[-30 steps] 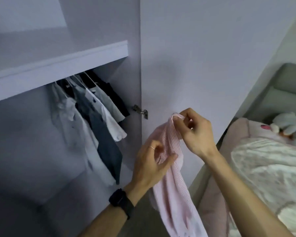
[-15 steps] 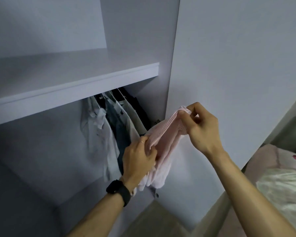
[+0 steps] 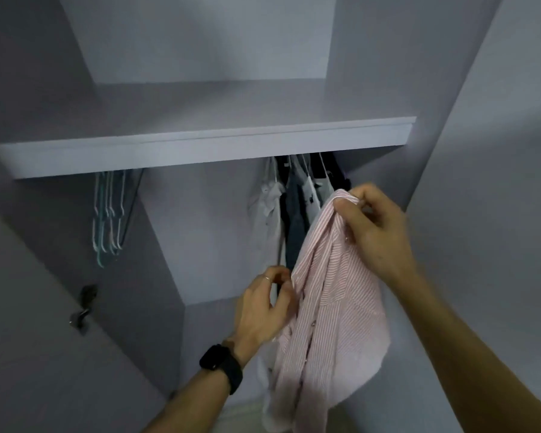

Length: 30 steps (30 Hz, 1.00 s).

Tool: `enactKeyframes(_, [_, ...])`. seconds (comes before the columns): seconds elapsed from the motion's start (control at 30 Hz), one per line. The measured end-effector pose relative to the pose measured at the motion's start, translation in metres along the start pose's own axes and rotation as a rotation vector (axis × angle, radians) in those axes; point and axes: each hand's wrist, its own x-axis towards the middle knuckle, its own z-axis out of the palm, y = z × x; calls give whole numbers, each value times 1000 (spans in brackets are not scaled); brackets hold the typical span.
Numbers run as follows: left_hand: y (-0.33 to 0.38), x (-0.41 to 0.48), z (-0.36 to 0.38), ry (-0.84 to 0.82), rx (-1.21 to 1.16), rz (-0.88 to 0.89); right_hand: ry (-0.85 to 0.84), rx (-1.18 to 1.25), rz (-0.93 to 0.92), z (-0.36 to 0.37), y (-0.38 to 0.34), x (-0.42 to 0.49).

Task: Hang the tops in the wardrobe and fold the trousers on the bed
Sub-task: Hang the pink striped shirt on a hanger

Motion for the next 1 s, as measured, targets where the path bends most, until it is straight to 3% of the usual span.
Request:
enactKeyframes(0.13, [-1, -33, 7, 15, 79, -99, -122, 95, 22, 15, 9, -1])
enactKeyframes(0.3, [-19, -59, -7, 119, 395, -207, -252, 150, 10, 25, 22, -11])
enactKeyframes(0.5, [-31, -65, -47, 112, 504, -379, -322, 158, -4, 38, 21, -20])
enactKeyframes(0.6, [-34, -61, -82, 277, 429, -407, -298, -35, -121, 40, 25, -14])
enactKeyframes(0.73, [-21, -38, -157, 463, 431, -357, -179, -602, -408, 39, 43, 1])
enactKeyframes(0.8, [-7, -20, -190, 465, 529, -277, -129, -724, -554, 42, 48, 7])
enactKeyframes(0.9, [18, 7, -233, 441, 666, -159, -94, -793, -626, 53, 41, 23])
enactKeyframes(1.0, [31, 20, -259, 294, 975, -36, -253, -992, -625, 63, 40, 39])
